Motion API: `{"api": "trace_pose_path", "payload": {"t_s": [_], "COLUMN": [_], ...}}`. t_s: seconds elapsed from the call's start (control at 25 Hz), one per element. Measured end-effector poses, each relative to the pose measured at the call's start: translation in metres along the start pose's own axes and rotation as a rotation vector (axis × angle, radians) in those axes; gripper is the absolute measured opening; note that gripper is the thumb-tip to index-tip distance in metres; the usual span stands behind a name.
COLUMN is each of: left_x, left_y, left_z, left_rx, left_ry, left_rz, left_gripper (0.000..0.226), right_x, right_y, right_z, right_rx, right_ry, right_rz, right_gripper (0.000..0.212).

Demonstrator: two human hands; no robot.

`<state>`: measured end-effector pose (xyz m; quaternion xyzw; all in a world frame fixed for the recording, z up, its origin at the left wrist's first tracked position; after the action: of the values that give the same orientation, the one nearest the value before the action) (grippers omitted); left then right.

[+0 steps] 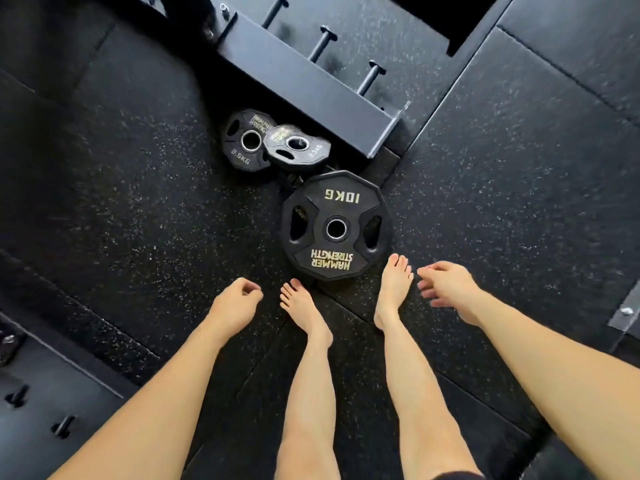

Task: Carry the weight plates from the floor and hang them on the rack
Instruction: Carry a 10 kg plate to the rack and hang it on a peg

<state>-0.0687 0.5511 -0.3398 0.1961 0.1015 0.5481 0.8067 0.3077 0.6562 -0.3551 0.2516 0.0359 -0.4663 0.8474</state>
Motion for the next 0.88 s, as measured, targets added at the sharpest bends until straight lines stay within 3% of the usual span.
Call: {"api": "trace_pose_path", "payload": {"t_s": [0.2, 0.4, 0.56, 0.68, 0.8, 0.88], "left_x": [0.035, 0.054, 0.070, 0.086, 0.094, 0.094], "left_y": [-0.056, -0.086, -0.099, -0.099, -0.104, -0.103], "left_z": [-0.165, -0.277, -0.314, -0.328, -0.340, -0.339], "left_rx": [0.092, 0.201, 0.259, 0.257, 0.114, 0.089], "left_ry": [0.029, 0.050, -0.093, -0.176, -0.119, -0.085], "left_rz": [0.140, 0.208, 0.356, 0.468, 0.607, 0.580], "left_gripper": [0.038, 0.067, 0.043, 0.028, 0.017, 0.014], "right_x": [0.023, 0.052, 0.054, 0.057, 0.061, 0.059], "right_y": [-0.058, -0.108, -0.128, -0.132, -0.134, -0.129], "right_z": [-0.173, -0.292, -0.331, -0.338, -0.340, -0.336], "right_rx": [0.019, 0.027, 0.178, 0.337, 0.349, 0.316], "right_ry": [0.016, 0.028, 0.071, 0.074, 0.028, 0.020], "right_rz": [0.077, 0.227, 0.227, 0.108, -0.019, -0.043], "right_gripper": [0.018, 0.043, 0.073, 0.063, 0.050, 0.048]}}
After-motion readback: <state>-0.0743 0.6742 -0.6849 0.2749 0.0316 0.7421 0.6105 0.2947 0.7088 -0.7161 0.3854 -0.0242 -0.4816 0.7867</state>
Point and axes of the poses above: each hand's wrist, its own z-axis away from the middle knuckle, its own y-axis out of the back of the hand, x = y × z, the point moved 7 cm from there along -z, towards the middle knuckle, and after that the axes turned 7 degrees about y, right-handed, at the moved point
